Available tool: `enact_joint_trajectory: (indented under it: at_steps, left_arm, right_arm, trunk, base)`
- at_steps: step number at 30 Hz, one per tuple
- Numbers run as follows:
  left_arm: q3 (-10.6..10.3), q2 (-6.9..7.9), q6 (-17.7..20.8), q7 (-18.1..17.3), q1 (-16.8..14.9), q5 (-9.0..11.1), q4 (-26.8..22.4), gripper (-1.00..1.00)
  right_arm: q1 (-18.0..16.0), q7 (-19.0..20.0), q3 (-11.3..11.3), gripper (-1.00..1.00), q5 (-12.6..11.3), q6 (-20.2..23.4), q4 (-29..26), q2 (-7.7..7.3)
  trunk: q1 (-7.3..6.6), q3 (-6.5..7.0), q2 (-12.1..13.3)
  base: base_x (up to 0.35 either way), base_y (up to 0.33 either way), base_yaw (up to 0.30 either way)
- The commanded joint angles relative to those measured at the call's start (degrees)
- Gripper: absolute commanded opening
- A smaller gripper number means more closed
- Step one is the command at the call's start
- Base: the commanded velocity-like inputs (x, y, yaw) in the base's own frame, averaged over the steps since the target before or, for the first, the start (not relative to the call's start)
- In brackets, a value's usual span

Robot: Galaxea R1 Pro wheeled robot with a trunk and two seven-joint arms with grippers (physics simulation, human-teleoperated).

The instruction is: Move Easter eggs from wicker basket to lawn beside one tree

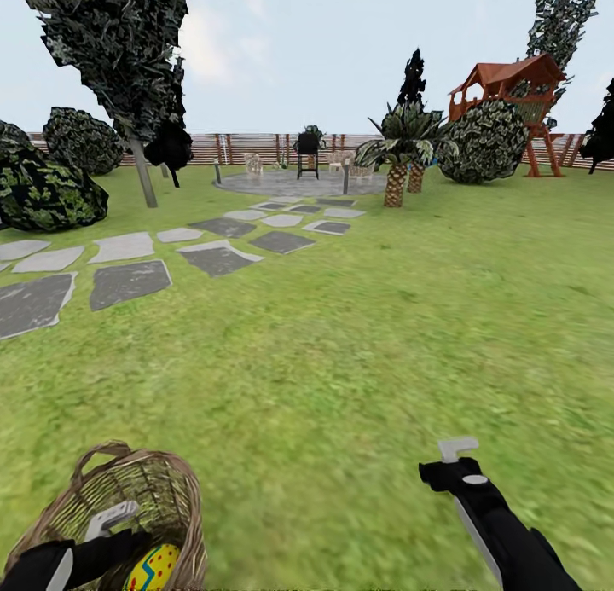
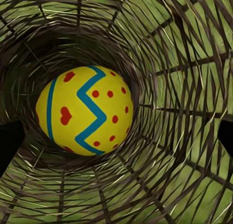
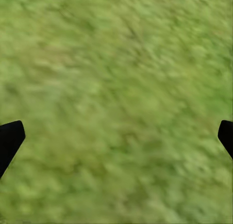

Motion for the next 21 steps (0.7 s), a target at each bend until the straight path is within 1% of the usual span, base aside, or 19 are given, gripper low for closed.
enact_joint_trajectory:
  at_steps: [1, 13, 15, 17, 21]
  left_arm:
    - [0.2, -0.04, 0.5, -0.2, 0.0, 0.2, -0.1, 1.0]
    - [0.3, -0.06, 0.5, -0.2, 0.0, 0.2, -0.1, 1.0]
    - [0.3, -0.06, 0.5, -0.2, 0.0, 0.1, -0.1, 1.0]
    - [0.3, -0.06, 0.5, -0.2, 0.0, 0.1, -0.1, 1.0]
    - [0.3, -0.04, 0.5, -0.2, 0.0, 0.0, -0.1, 1.0]
  right_arm:
    - [0.0, -0.3, 0.3, 1.0, 0.1, 0.5, -0.6, 0.03]
    - [0.0, -0.3, 0.5, 1.0, 0.3, 0.6, -1.3, 0.28]
    - [0.0, -0.3, 0.6, 1.0, 0.3, -0.7, -1.3, 0.26]
    - [0.0, -0.3, 0.7, 1.0, 0.4, -3.0, -1.2, 0.25]
    - [0.0, -0.3, 0.8, 1.0, 0.3, -4.2, -1.2, 0.24]
  trunk:
    - [0.21, -0.24, -0.4]
    - [2.85, -2.39, -5.3]
    - [3.29, -2.75, -6.1]
    - [3.73, -3.11, -6.9]
    - [4.61, -3.83, -8.5]
  base:
    - [0.0, 0.0, 0.0]
    - [0.0, 0.0, 0.0]
    - [0.0, 0.0, 0.0]
    - [0.0, 0.0, 0.0]
    - [0.0, 0.0, 0.0]
